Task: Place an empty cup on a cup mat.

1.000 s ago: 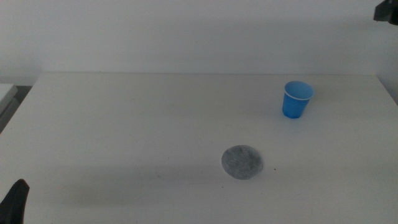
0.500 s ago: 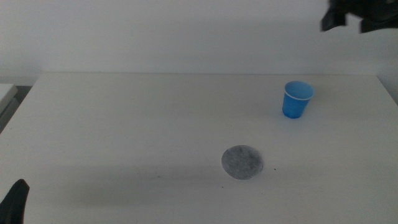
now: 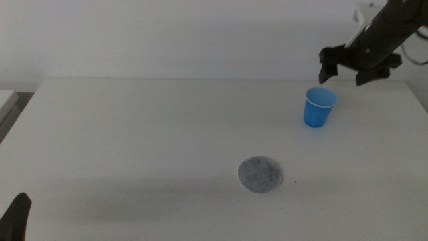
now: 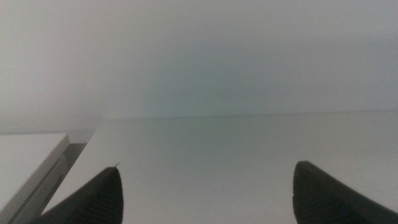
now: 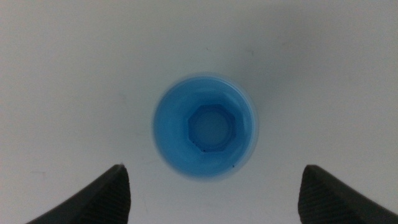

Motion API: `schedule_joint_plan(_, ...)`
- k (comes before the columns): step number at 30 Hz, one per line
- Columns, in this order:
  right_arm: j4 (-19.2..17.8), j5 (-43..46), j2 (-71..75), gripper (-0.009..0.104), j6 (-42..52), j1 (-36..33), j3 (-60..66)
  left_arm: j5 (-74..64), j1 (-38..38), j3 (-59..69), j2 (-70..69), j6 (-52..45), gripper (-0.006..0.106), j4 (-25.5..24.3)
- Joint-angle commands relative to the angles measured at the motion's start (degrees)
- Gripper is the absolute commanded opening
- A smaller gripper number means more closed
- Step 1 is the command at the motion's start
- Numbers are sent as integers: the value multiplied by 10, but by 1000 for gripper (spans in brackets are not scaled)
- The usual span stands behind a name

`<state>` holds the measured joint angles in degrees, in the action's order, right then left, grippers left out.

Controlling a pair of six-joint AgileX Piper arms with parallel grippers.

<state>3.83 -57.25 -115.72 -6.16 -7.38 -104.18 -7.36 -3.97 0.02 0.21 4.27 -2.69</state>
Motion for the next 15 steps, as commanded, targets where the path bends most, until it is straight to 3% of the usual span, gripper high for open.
schedule_joint_plan(1, -9, 14, -19, 86, -11, 0, -5, 7, -1, 0, -2, 2, 94, 1)
schedule_joint_plan(8, -11, 53, -80, 83, -17, 0, -5, 7, -1, 0, -2, 2, 94, 1)
schedule_joint_plan(12, -11, 74, -104, 72, -19, 0, -5, 7, -1, 0, -2, 2, 94, 1)
schedule_joint_plan(15, -11, 77, -115, 57, -19, 0, -5, 7, -1, 0, -2, 2, 94, 1)
